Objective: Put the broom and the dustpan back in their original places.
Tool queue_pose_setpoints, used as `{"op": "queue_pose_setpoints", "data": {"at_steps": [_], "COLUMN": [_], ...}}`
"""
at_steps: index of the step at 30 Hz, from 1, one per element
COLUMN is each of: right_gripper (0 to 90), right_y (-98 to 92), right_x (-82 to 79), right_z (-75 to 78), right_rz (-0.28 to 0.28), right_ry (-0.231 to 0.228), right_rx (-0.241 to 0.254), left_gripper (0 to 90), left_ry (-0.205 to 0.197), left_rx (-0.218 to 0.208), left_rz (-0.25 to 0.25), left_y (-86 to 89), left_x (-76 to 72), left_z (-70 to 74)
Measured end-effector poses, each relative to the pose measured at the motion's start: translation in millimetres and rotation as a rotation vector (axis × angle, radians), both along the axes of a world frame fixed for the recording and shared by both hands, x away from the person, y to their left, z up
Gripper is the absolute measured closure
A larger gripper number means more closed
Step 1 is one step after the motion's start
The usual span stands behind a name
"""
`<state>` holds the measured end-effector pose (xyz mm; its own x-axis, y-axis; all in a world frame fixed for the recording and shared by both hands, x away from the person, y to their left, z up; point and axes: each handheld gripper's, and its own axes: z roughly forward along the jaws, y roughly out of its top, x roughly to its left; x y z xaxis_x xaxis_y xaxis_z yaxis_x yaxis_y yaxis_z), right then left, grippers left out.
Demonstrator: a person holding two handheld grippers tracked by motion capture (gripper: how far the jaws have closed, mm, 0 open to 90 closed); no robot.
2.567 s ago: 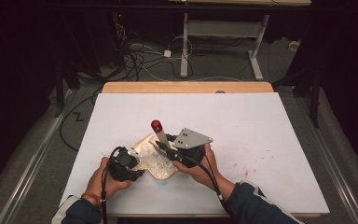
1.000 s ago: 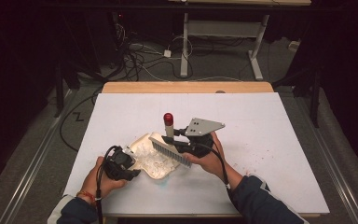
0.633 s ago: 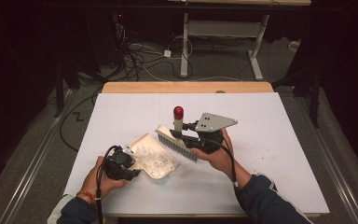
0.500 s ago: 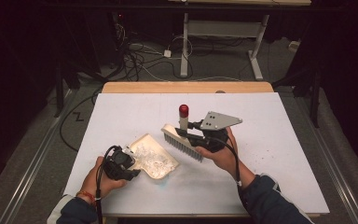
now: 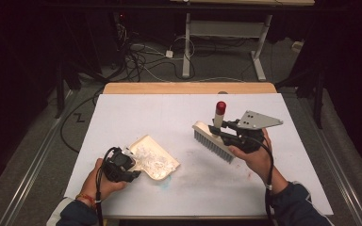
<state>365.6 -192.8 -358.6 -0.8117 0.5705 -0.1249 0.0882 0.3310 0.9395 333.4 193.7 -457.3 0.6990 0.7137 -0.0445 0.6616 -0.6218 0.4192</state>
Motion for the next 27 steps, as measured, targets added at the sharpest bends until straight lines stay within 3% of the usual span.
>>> {"op": "queue_pose_setpoints", "data": {"at_steps": [17, 27], "right_gripper": [71.0, 71.0], "right_y": [-83.2, -115.1], "right_x": [-30.2, -54.0], "right_z": [6.5, -4.8], "right_rz": [-0.078, 0.004], "right_ry": [0.046, 0.162], "right_rx": [-0.011, -0.023], "left_gripper": [63.1, 63.1], "left_ry": [-0.017, -0.033], "left_rx": [-0.015, -0.039], "left_rz": [0.068, 0.169], "left_y": [16.5, 35.6], "left_x": [1.2, 5.4], "left_z": [3.2, 3.1]}}
